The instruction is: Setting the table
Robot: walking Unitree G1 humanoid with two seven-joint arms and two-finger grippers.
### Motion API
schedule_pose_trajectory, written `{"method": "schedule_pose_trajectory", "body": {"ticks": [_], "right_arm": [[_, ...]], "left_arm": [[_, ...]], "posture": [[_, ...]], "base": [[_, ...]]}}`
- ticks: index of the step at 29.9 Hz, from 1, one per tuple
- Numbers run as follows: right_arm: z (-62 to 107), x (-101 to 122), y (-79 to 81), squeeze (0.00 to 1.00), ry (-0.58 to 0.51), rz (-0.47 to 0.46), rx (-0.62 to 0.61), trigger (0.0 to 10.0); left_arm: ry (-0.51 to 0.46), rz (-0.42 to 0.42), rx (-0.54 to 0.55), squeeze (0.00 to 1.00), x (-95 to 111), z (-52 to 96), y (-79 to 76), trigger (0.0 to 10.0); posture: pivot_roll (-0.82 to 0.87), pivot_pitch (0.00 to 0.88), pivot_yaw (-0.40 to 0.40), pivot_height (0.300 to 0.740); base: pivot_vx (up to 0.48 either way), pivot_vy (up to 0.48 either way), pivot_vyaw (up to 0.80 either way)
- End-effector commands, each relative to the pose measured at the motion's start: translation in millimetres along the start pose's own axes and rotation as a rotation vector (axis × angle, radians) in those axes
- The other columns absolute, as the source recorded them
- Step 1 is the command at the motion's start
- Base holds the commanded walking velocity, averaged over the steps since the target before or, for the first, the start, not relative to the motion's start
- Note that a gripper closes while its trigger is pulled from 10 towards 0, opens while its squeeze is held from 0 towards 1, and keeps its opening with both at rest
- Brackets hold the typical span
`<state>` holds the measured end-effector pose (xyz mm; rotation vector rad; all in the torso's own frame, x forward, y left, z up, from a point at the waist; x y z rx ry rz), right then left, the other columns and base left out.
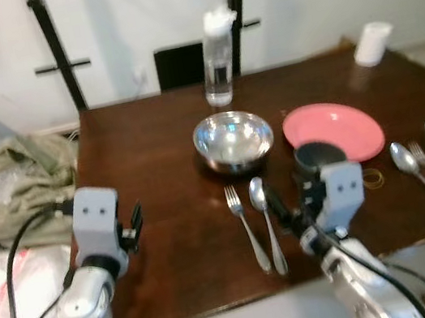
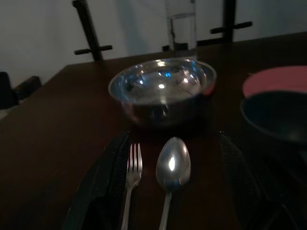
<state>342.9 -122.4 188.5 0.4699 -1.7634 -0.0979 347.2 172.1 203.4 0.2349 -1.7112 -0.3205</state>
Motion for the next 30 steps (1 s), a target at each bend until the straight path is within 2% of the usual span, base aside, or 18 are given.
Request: {"method": "schedule_pose_trajectory", "body": {"ticks": [1, 30], "right_arm": [[1.7, -4.7, 3.5, 0.00, 0.015, -0.016, 0.004, 10.0], [1.9, -6.4, 4.6, 0.00, 0.022, -0.065, 0.009, 10.0]], "left_arm": [[0.029, -0.011, 0.007, 0.00, -9.1, 2.2, 3.3, 10.0], [0.016, -0.012, -0.005, 0.00, -8.6, -0.4, 0.9, 10.0]], "posture": [[0.16, 0.109, 0.033, 0.740], [0.16, 0.094, 0.042, 0.740]], "base": [[-0.307, 0.000, 0.00], [-0.302, 0.000, 0.00]]}}
Point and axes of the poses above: a point about 5 cm out from each wrist's last joint towards the gripper, its own z axis pointing back from the gripper into the wrist, its own x axis along the axis of the wrist's last joint, y = z × x, the point moved 5 cm from there along -z, pointing out of the wrist towards the gripper, and after that the axes turned 11 degrees about -z, right-handed, at the moved point
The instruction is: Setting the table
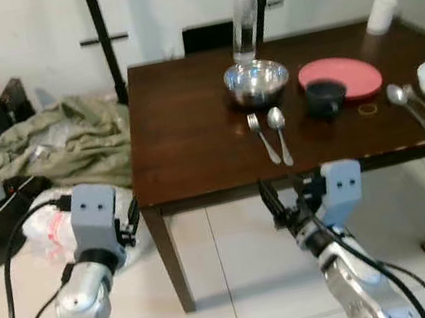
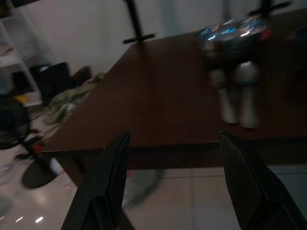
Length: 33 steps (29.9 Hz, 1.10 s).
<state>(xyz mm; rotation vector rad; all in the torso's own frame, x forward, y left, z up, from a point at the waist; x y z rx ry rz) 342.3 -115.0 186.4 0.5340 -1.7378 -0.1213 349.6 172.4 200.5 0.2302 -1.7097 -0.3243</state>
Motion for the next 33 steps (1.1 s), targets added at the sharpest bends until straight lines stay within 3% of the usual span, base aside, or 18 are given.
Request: {"method": "schedule_pose_trajectory", "body": {"ticks": [1, 8, 28, 33], "right_arm": [[2.3, -2.0, -1.7, 0.00, 0.008, -0.006, -0.007, 10.0], [2.7, -2.3, -1.4, 0.00, 0.010, -0.007, -0.005, 10.0], [4.0, -5.8, -1.0, 0.00, 0.032, -0.031, 0.004, 10.0], [3.5, -5.8, 1.3, 0.00, 0.033, -0.034, 0.019, 10.0]], "left_arm": [[0.016, -0.012, 0.000, 0.00, -5.5, 1.5, 1.3, 10.0], [0.015, -0.010, -0.001, 0.00, -5.3, 1.5, 0.7, 10.0], [0.048, 0.015, -0.006, 0.00, -10.2, 0.4, -1.9, 10.0], [0.050, 0.014, -0.004, 0.00, -10.6, 0.2, -1.7, 10.0]], "posture": [[0.16, 0.094, 0.042, 0.740], [0.16, 0.096, 0.043, 0.740], [0.16, 0.100, 0.042, 0.740], [0.16, 0.102, 0.043, 0.740]], "base": [[-0.296, 0.000, 0.00], [-0.282, 0.000, 0.00], [0.000, 0.000, 0.00], [0.000, 0.000, 0.65]]}}
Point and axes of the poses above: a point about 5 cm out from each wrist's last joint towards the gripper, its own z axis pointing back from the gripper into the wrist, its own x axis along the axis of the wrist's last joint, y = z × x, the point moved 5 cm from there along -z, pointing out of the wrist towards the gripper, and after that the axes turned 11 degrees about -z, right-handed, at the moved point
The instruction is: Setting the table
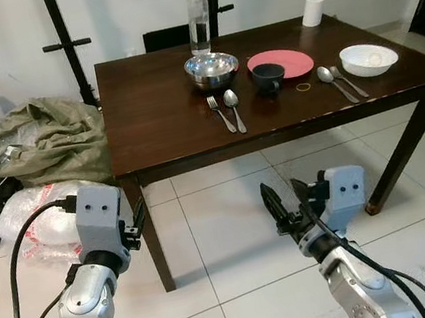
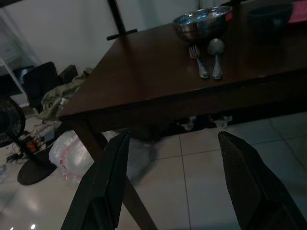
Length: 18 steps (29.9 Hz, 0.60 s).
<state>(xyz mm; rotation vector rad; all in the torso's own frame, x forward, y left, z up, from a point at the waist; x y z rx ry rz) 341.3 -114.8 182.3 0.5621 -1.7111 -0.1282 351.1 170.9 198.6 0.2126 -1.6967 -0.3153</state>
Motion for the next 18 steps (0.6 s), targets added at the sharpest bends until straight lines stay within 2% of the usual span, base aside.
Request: {"method": "schedule_pose_trajectory", "body": {"ticks": [1, 10, 18], "right_arm": [[1.3, -2, 2.8, 0.00, 0.013, -0.005, 0.014, 10.0], [2.4, -7, 12.0, 0.00, 0.033, -0.006, 0.067, 10.0], [4.9, -14, 11.8, 0.00, 0.051, 0.000, 0.072, 10.0]], "left_arm": [[0.037, -0.002, 0.003, 0.00, -9, 1.4, 0.5, 10.0], [0.092, -0.024, 0.032, 0.00, -22, 5.3, 2.2, 10.0], [0.209, -0.056, 0.147, 0.00, -52, 11.8, 17.1, 10.0]], "posture": [[0.16, 0.102, 0.043, 0.740], [0.16, 0.106, 0.042, 0.740], [0.16, 0.108, 0.040, 0.740]], "base": [[0.000, 0.000, 0.78], [0.000, 0.000, 0.78], [0.000, 0.000, 0.77]]}}
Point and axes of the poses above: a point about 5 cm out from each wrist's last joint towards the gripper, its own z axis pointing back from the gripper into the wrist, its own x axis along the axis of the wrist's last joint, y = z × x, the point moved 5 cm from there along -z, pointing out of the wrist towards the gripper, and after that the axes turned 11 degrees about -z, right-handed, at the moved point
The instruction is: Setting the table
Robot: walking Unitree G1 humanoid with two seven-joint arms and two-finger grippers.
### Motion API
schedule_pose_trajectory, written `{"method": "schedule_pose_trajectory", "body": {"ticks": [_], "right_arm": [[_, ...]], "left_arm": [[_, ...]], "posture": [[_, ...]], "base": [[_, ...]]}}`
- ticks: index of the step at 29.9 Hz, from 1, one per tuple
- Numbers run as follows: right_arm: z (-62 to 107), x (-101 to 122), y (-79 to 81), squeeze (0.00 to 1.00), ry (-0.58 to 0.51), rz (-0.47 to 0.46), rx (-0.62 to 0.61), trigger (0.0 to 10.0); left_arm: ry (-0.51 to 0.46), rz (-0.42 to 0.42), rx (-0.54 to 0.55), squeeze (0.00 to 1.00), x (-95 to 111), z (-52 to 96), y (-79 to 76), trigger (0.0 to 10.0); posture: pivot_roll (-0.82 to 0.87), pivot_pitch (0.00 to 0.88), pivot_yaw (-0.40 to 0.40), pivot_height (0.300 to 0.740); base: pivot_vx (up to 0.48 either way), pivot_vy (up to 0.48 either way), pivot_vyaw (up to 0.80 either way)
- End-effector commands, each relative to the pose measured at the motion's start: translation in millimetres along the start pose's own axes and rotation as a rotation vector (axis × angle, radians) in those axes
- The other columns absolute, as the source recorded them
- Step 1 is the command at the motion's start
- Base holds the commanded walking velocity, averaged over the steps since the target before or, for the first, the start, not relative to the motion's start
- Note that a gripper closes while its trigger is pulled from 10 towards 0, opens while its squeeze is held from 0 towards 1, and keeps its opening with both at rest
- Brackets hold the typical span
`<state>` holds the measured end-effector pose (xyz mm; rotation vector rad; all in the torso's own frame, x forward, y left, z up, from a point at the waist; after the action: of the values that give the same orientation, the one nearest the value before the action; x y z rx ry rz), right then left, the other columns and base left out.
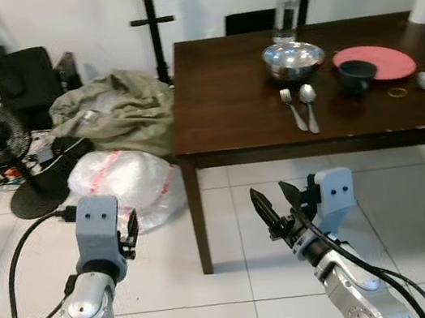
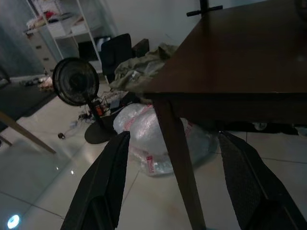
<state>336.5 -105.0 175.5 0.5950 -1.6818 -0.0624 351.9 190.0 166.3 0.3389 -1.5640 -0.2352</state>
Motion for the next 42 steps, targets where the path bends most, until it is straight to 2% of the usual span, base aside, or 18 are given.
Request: {"method": "schedule_pose_trajectory", "body": {"ticks": [1, 3, 8, 42], "right_arm": [[0.9, -5, 4.0, 0.00, 0.011, -0.008, 0.016, 10.0], [1.4, -5, 3.3, 0.00, 0.014, -0.007, 0.015, 10.0], [1.9, -6, 2.8, 0.00, 0.018, -0.004, 0.016, 10.0], [-0.3, -6, 8.0, 0.00, 0.014, -0.005, 0.043, 10.0]], "left_arm": [[0.076, -0.027, 0.067, 0.00, -21, 3.4, 13.2, 10.0], [0.091, -0.026, 0.106, 0.00, -25, 2.9, 19.7, 10.0], [0.094, -0.025, 0.130, 0.00, -25, 1.4, 24.5, 10.0], [0.074, -0.029, 0.167, 0.00, -21, -3.2, 28.6, 10.0]], "posture": [[0.16, 0.108, 0.040, 0.740], [0.16, 0.109, 0.040, 0.740], [0.16, 0.108, 0.038, 0.740], [0.16, 0.102, 0.041, 0.740]], "base": [[0.259, 0.000, 0.77], [0.366, 0.000, 0.77], [0.475, 0.000, 0.77], [0.480, 0.000, 0.77]]}}
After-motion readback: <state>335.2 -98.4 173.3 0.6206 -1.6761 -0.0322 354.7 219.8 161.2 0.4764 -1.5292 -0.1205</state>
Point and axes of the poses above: a point about 5 cm out from each wrist's last joint towards the gripper, its own z axis pointing back from the gripper into the wrist, its own x axis along the axis of the wrist's last joint, y = z × x, the point moved 5 cm from there along -z, pointing out of the wrist towards the gripper, and after that the axes turned 11 degrees about -z, right-handed, at the moved point
